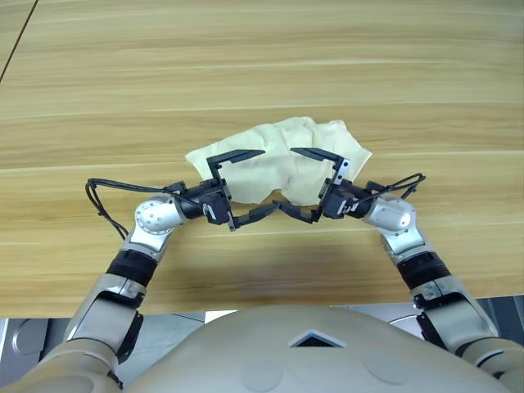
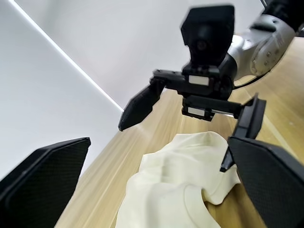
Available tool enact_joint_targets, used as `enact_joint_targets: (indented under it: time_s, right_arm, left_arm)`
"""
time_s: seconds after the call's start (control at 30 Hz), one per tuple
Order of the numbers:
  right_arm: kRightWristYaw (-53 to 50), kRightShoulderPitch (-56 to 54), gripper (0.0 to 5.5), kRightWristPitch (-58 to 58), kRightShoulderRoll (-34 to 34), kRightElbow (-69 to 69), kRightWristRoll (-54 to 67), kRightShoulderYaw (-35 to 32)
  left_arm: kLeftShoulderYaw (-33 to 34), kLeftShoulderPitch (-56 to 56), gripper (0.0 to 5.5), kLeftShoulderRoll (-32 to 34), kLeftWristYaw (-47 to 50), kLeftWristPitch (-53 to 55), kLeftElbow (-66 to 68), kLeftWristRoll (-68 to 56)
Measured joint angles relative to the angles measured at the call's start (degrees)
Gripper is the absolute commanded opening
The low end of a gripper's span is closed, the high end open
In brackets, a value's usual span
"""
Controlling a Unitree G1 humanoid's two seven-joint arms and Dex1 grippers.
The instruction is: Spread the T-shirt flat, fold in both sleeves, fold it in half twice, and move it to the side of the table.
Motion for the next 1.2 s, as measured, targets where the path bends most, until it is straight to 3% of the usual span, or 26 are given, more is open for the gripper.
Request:
enact_joint_targets:
  time_s: [0.2, 0.47, 0.7, 0.8, 1.03, 1.2]
  right_arm:
    - [0.13, -0.03, 5.4, 0.03, -1.12, 0.07, -1.33, -0.17]
    - [1.81, 3.53, 5.4, 0.2, -9.16, -3.36, -9.8, -0.15]
    - [-6.21, 8.16, 5.4, 7.57, -18.59, -7.53, -20.54, -8.58]
    - [-7.18, 8.56, 5.4, 9.5, -19.66, -9.09, -22.8, -8.15]
    - [-8.96, 7.83, 5.4, 11.37, -19.64, -9.38, -23.85, -5.87]
    - [-9.13, 6.73, 4.46, 11.79, -19.41, -8.83, -24.02, -3.96]
  left_arm:
    - [0.31, -0.56, 5.36, 0.23, 0.08, 0.83, 0.72, 2.59]
    - [0.12, 2.68, 5.36, 10.96, -2.92, 1.96, -0.79, 12.19]
    - [6.86, 4.43, 5.36, 17.07, 6.85, 3.95, -2.59, 24.05]
    - [8.02, 6.32, 5.36, 17.64, 9.65, 5.91, -5.26, 26.95]
    - [7.62, 6.01, 4.25, 17.66, 12.31, 8.49, -5.03, 29.78]
    - [6.43, 3.14, 3.4, 17.19, 15.97, 9.95, -1.68, 33.25]
